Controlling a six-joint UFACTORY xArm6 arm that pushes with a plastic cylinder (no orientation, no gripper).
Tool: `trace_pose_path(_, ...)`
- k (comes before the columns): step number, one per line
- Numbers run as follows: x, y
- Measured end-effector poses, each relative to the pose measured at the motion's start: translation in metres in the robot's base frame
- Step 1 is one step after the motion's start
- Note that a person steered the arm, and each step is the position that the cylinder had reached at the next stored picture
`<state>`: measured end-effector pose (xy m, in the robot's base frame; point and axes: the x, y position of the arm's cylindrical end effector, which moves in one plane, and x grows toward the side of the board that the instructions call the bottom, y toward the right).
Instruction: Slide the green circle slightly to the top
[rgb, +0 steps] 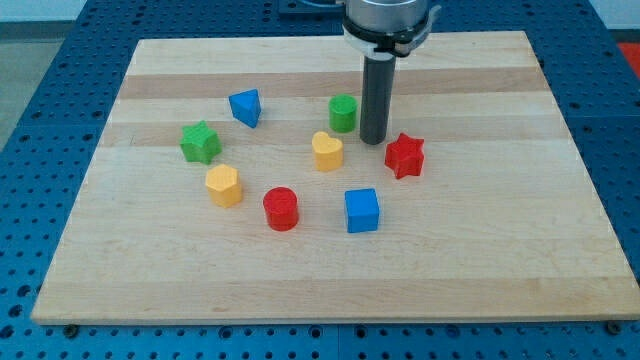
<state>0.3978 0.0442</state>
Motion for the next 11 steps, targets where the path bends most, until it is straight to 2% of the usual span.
trace_pose_path(3, 0.0, -0.021)
trace_pose_path(9, -0.048, -0.047)
trace_pose_path(11, -0.05, -0.051)
